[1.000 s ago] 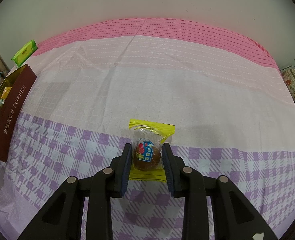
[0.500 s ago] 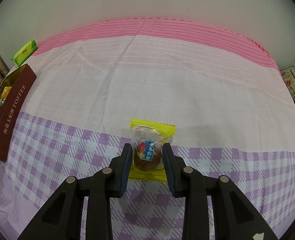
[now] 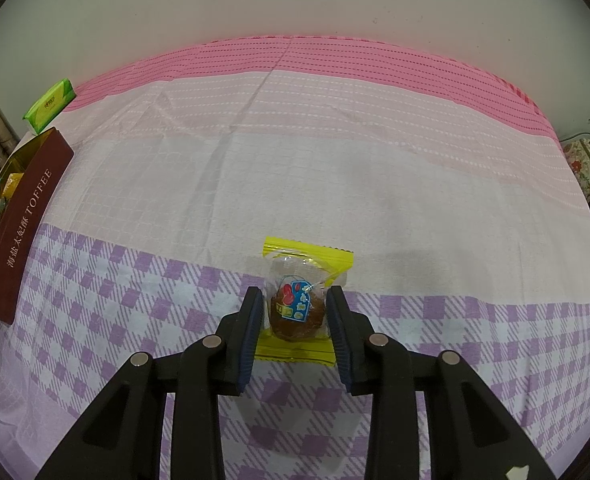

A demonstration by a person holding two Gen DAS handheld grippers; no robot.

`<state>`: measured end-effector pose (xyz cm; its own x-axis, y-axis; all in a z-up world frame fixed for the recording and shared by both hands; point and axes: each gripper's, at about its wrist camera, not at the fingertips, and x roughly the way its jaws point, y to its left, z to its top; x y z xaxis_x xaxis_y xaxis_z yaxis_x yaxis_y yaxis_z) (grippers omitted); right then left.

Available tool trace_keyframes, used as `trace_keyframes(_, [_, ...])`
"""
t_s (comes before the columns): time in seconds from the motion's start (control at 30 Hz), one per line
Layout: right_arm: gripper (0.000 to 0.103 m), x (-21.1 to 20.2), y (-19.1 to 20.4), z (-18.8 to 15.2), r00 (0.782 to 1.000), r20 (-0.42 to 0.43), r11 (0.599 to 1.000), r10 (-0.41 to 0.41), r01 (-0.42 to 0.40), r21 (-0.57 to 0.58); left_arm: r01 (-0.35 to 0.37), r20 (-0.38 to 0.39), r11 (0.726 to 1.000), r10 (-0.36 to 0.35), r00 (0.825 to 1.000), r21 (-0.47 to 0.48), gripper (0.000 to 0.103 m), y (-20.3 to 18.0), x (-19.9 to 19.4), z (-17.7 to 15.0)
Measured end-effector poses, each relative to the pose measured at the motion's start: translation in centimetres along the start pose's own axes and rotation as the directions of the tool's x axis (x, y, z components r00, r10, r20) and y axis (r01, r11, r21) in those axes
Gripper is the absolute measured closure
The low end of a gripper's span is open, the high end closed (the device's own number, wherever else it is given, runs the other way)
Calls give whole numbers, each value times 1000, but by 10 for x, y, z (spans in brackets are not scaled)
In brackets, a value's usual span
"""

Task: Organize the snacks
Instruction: 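Carry the blue cracker packet over the tin with the left gripper, then lower the blue cracker packet into the tin and open the left gripper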

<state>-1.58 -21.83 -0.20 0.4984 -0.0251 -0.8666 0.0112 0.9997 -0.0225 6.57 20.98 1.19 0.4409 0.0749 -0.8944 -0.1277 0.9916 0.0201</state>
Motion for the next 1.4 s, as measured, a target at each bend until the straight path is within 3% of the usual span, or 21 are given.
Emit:
trace_keyframes(0.4, [68,0,1,0,1000,-1,1000,-1,1,0,-9,-23,998,10,1000,57,73,-4,18,0])
trace_keyframes(1.4, [64,1,2,-1,1000,-2,1000,-8,8,9,-8,-14,999,9,1000,39,73,-1,4,5])
